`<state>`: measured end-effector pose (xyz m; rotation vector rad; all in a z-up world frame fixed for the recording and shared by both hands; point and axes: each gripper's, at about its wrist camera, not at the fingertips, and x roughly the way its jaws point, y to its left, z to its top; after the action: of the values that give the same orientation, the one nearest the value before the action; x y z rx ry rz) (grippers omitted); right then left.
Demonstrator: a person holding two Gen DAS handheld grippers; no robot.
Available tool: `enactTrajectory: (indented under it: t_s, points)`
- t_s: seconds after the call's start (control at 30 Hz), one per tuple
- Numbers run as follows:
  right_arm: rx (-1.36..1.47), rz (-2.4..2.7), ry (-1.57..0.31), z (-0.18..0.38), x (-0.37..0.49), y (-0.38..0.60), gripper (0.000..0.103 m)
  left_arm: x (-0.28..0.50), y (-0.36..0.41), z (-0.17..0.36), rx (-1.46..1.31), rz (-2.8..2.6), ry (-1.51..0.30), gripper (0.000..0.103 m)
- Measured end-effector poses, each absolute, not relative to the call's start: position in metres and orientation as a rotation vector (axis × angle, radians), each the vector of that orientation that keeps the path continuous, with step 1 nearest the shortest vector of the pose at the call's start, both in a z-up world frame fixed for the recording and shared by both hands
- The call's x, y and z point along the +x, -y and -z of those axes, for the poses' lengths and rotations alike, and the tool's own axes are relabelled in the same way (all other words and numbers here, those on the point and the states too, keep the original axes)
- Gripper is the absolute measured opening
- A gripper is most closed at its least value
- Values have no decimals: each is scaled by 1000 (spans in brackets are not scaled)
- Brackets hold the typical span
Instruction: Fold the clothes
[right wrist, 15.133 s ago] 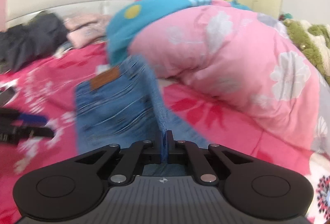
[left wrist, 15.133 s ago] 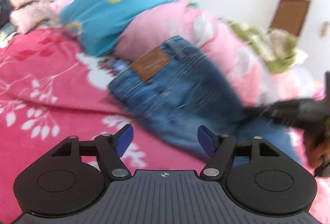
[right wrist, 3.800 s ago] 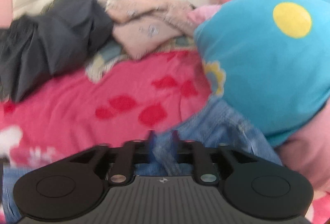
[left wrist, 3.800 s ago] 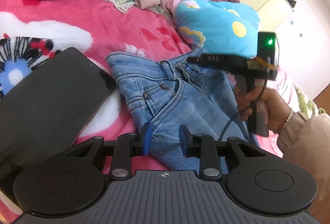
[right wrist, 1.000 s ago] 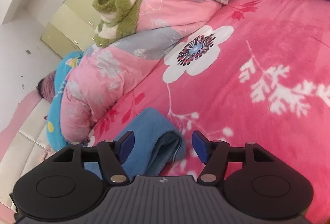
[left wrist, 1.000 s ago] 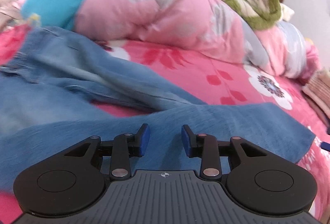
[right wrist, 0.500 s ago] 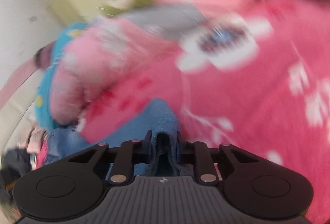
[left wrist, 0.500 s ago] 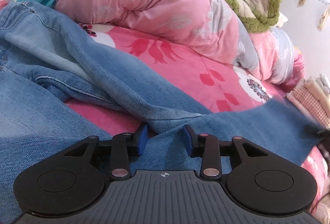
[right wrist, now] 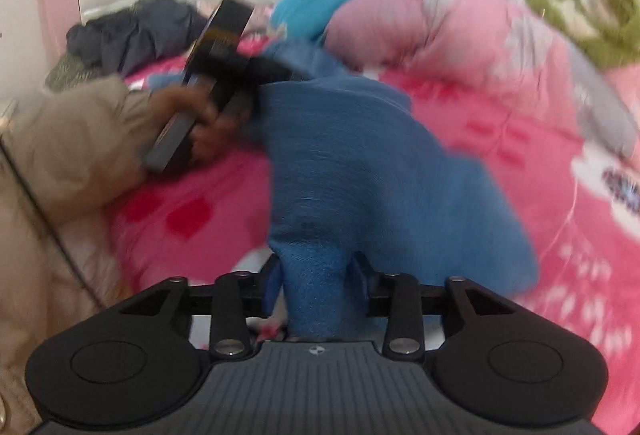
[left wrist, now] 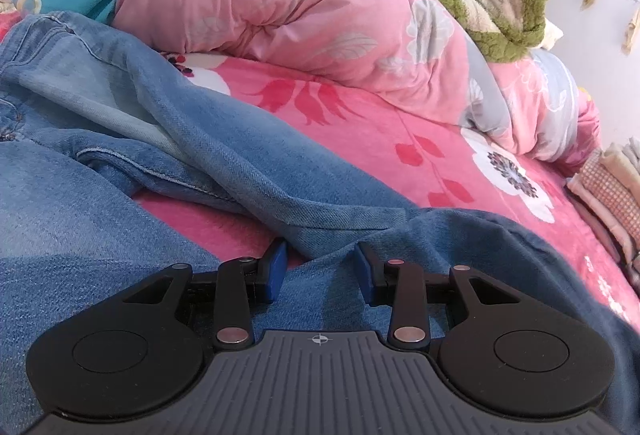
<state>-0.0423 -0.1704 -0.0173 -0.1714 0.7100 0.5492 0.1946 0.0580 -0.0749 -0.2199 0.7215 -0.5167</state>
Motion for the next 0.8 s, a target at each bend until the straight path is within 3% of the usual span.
enactTrajectory:
  t_s: [0.13, 0.23, 0.27, 0.33, 0.47, 0.6, 0.67, 0.73, 0.8]
  points:
    - [-112, -517, -706, 4, -56, 188, 44, 194, -57, 75, -215, 512, -724, 36]
    - [89, -483, -648, -14, -46, 221, 46, 194, -57, 74, -216, 510, -729, 36]
    - [160, -458, -623, -19, -39, 231, 50, 194, -57, 74, -218, 510, -731, 36]
    - [258, -374, -580, -20, -22, 249, 70, 194, -58, 74, -223, 512, -734, 36]
    - [265, -234, -629, 0, 36, 264, 71, 195, -59, 74, -232, 514, -738, 36]
    - [386, -154, -809, 42, 93, 286, 71, 195, -58, 74, -230, 514, -739, 36]
    - [470, -160, -838, 51, 98, 294, 62, 195, -58, 74, -230, 513, -740, 36]
    - [503, -208, -813, 45, 86, 297, 19, 195, -58, 74, -231, 512, -742, 36]
    - [492, -242, -772, 37, 69, 295, 16, 196, -58, 73, -228, 513, -742, 36]
